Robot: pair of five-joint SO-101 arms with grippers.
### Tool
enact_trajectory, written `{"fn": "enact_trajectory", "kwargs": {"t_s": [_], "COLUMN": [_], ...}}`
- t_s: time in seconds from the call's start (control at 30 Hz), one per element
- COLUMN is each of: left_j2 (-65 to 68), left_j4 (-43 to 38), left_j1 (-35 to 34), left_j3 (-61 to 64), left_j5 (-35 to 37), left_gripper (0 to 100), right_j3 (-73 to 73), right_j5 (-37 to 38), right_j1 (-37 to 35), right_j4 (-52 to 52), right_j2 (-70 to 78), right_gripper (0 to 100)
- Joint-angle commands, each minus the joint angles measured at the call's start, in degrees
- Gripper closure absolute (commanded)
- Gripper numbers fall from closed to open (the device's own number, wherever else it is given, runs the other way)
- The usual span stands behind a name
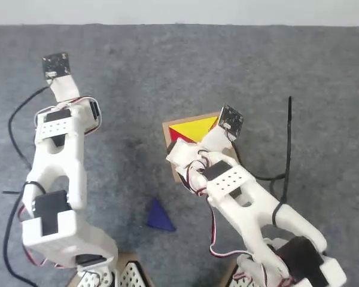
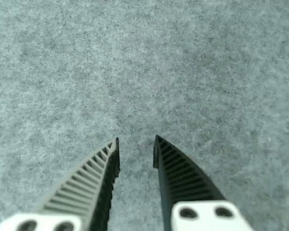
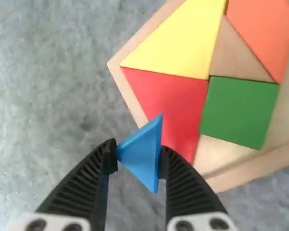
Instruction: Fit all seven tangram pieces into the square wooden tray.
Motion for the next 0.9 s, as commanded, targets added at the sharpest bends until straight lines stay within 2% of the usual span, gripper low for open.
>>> {"fn": "enact_trajectory", "kwargs": {"t_s": [0.0, 0.33, 0.43, 0.63, 0.77, 0.87], "left_j2": [-0.26, 3.78, 5.63, 5.8, 5.71, 5.71], "left_j4": [-1.23, -1.05, 1.41, 2.46, 2.46, 2.46], "left_j1": [0.62, 0.62, 0.53, 0.53, 0.53, 0.53], "left_j3": [-1.54, -4.35, -6.9, -7.87, -7.78, -7.78], "left_j5": [0.0, 0.0, 0.09, 0.18, 0.18, 0.18], "left_gripper": [89, 89, 89, 89, 89, 89], "right_j3": [0.18, 0.79, -1.49, -12.48, -14.86, -13.89], "right_j5": [-0.62, -0.26, 0.26, 8.26, 7.65, 5.71], "right_j1": [-0.22, 0.4, 2.33, 3.12, 2.68, -1.27], "right_j4": [-1.19, -0.66, 5.23, 25.19, 25.8, 25.1], "right_j2": [-2.95, -3.03, -3.03, -3.03, -2.33, -2.33], "right_gripper": [99.2, 99.2, 99.2, 99.2, 99.2, 99.2]}}
